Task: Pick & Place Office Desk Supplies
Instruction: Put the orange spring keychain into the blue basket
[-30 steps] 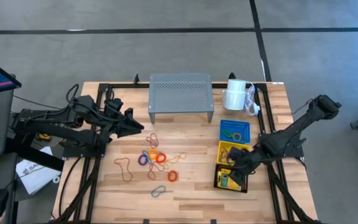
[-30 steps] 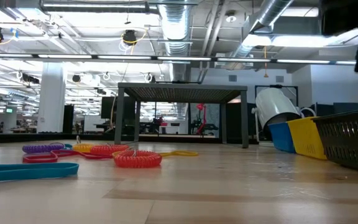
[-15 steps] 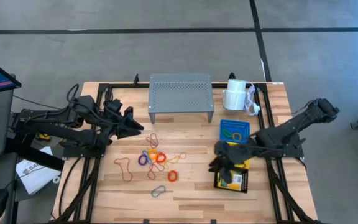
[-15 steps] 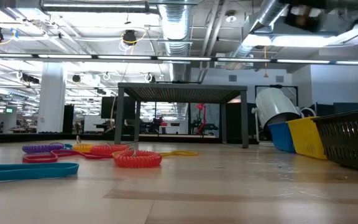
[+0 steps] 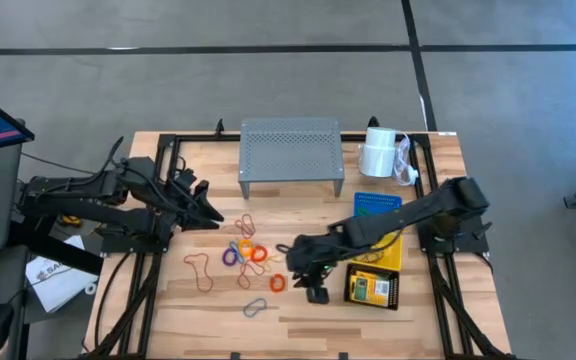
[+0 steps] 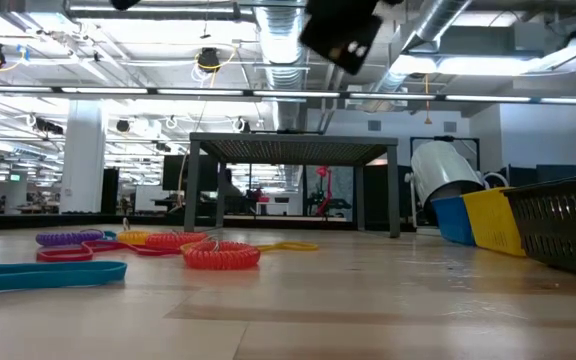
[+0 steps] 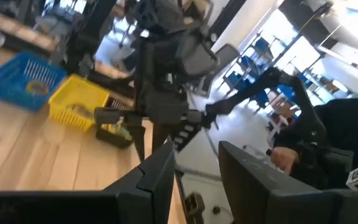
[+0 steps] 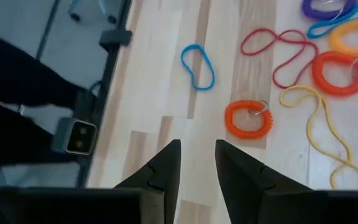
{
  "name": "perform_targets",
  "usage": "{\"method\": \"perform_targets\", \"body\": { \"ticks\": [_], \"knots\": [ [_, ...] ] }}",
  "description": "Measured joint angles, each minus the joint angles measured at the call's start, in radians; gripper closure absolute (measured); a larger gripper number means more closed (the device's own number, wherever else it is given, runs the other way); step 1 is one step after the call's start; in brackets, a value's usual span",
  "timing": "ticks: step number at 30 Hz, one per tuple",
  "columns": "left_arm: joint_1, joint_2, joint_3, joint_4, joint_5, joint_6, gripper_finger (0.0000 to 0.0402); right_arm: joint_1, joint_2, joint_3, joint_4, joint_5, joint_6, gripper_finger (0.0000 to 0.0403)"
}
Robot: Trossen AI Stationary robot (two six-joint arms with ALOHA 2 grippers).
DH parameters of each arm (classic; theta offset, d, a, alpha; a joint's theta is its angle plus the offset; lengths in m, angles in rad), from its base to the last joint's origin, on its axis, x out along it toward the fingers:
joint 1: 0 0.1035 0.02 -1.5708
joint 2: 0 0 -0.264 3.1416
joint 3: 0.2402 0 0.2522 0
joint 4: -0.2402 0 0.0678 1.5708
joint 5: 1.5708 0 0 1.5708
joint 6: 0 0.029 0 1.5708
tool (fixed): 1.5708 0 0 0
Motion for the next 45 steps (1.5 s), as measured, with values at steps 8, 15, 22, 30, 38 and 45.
{"method": "perform_targets", "body": {
  "ticks": [8,15,22,30,38,45],
  "knots": [
    [0.000,-0.040,0.000,-0.156,-0.001,0.008,0.0282,-0.017,0.165,0.117,-0.075,-0.009,-0.131,0.0305],
    [0.000,-0.046,-0.001,-0.192,-0.002,0.009,0.0282,-0.015,0.278,0.194,-0.068,-0.009,-0.211,0.0305],
    [0.000,-0.044,-0.001,-0.199,-0.005,0.009,0.0282,-0.015,0.363,0.220,-0.055,-0.008,-0.225,0.0305],
    [0.000,-0.044,-0.001,-0.194,-0.004,0.009,0.0282,-0.011,0.403,0.219,-0.017,0.018,-0.244,0.0305],
    [0.000,-0.043,-0.001,-0.193,-0.004,0.009,0.0282,-0.012,0.409,0.220,0.011,0.049,-0.290,0.0305],
    [0.000,-0.043,-0.001,-0.194,-0.003,0.009,0.0282,-0.013,0.427,0.217,-0.008,0.050,-0.314,0.0305]
  ]
}}
